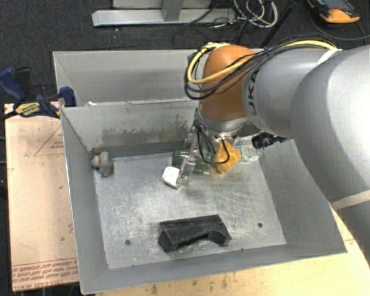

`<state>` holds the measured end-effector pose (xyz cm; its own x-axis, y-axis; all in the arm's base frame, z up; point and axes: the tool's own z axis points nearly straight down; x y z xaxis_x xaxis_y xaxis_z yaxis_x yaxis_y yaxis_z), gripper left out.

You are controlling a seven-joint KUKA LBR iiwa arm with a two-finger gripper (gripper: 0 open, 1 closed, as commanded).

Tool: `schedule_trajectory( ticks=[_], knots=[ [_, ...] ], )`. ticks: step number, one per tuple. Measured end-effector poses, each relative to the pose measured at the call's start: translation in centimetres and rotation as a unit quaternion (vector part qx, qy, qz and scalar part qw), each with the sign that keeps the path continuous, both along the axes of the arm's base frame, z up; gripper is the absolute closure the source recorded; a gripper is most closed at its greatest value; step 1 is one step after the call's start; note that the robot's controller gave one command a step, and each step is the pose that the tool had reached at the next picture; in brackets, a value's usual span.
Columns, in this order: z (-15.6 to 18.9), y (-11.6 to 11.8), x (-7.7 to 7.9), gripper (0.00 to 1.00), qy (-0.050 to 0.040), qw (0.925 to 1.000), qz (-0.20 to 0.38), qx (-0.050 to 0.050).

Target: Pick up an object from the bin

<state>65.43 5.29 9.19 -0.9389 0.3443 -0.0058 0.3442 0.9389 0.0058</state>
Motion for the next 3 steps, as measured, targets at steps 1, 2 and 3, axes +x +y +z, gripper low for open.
schedule_trajectory(
  ticks=[1,2,3],
  knots=[
    [0.6,-0.5,-0.1,0.00,0.0005,0.9999,0.016,-0.001],
    [-0.6,-1.1,0.3,0.00,-0.0004,0.9992,-0.041,-0.001],
    [0.1,-0.6,0.2,1.00,-0.0001,0.9993,-0.037,-0.001]
  ],
)
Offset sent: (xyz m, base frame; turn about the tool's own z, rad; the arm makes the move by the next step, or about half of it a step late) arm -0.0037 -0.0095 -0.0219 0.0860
